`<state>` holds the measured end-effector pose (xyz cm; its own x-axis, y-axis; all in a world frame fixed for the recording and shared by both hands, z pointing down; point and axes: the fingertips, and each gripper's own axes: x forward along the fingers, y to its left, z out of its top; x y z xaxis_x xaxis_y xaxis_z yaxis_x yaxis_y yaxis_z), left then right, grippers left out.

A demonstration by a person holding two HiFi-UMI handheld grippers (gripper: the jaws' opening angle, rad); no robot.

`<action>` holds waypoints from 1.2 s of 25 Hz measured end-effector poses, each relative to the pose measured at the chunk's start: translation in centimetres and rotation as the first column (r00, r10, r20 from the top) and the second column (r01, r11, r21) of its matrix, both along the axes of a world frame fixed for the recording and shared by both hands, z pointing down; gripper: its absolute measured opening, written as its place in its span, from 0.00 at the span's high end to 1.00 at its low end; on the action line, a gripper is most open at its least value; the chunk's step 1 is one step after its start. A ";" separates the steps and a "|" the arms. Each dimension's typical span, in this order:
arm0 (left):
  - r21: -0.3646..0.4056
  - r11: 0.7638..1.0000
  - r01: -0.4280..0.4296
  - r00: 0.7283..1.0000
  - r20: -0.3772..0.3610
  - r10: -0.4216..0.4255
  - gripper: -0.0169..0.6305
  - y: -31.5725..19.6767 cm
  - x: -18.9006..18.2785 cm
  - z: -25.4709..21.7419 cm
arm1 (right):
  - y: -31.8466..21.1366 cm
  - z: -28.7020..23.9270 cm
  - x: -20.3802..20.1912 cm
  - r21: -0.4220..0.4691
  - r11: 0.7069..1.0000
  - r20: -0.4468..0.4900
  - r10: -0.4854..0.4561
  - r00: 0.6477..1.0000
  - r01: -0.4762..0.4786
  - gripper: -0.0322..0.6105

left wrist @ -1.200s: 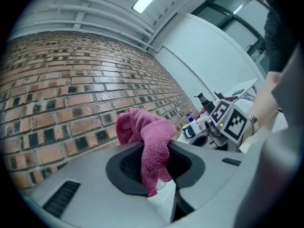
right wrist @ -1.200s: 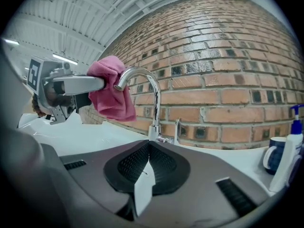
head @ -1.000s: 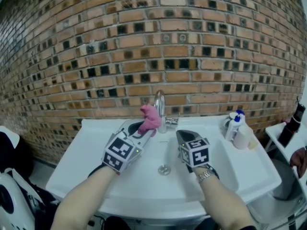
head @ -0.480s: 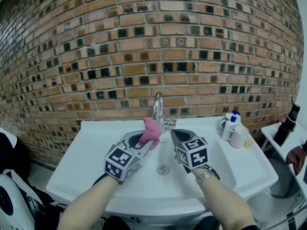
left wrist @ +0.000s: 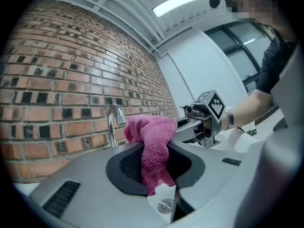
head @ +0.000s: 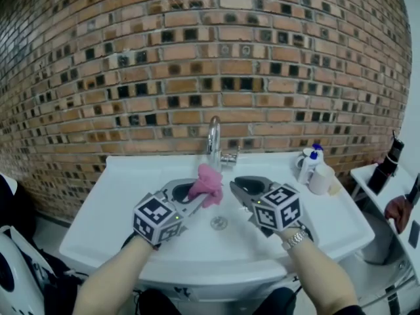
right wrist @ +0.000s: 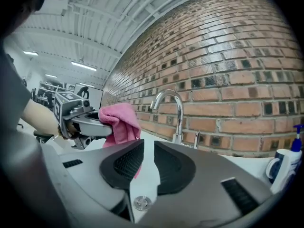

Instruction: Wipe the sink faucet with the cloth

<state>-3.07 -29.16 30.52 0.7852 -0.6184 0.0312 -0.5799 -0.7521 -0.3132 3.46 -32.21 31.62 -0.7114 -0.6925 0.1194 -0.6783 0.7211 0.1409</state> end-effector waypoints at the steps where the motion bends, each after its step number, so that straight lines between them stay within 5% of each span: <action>1: -0.004 1.000 -0.016 1.000 0.007 0.016 0.82 0.4 0.0 0.1 | 0.5 -0.2 -0.3 0.001 1.000 -0.001 -0.020 1.000 0.020 0.81; 6: -0.039 0.996 -0.085 0.996 0.017 0.086 0.82 2.2 -0.1 0.6 | 3.1 -0.4 -1.4 -0.021 0.987 0.010 -0.162 0.987 0.162 0.58; 13: -0.020 0.994 -0.109 0.991 0.075 0.110 0.82 3.8 0.2 1.3 | 6.7 -1.5 -3.2 -0.110 0.924 0.116 -0.353 0.928 0.366 0.42; 23: -0.008 0.987 -0.158 0.982 0.105 0.158 0.82 5.6 1.2 1.1 | 8.6 -0.8 -4.8 -0.218 0.847 0.191 -0.449 0.873 0.484 0.39; 30: 0.042 0.989 -0.143 0.976 0.172 0.134 0.82 4.9 2.3 2.0 | 8.8 -0.6 -5.9 -0.203 0.853 0.157 -0.458 0.875 0.482 0.44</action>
